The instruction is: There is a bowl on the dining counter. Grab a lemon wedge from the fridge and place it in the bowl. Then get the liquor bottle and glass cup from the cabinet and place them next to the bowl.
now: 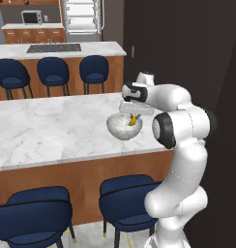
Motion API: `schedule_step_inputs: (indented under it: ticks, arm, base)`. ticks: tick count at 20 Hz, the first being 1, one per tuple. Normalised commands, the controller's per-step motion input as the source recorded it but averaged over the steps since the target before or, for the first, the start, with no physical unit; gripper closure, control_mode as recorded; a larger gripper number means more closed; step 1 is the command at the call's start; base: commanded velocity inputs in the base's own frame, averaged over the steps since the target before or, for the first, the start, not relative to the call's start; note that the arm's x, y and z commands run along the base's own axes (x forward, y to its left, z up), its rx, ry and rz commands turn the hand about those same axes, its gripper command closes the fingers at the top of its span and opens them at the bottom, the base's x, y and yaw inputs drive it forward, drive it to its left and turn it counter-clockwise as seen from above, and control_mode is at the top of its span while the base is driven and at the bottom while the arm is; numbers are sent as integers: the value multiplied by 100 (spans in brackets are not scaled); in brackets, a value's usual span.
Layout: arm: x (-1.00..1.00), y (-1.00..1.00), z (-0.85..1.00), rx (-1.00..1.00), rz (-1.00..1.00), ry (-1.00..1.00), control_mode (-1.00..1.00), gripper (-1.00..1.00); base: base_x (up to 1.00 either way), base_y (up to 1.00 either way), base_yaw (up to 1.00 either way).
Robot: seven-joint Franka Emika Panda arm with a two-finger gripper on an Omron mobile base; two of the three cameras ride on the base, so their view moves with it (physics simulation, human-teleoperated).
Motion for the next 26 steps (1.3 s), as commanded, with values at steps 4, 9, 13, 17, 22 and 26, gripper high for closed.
schedule_step_inputs:
  ticks: [4,9,13,17,22,26]
  arm:
    - [28,7,-24,0,0,6,-100,100]
    - [29,8,-23,0,0,6,-100,100]
    - [29,8,-24,0,0,5,-100,100]
    - [31,6,-24,0,0,2,-100,100]
    - [28,6,-22,0,0,1,-100,100]
    - [24,5,-21,0,0,1,-100,100]
  base:
    - [0,0,0]
    - [0,0,0]
    - [0,0,0]
    - [0,0,0]
    - [0,0,0]
    - [0,0,0]
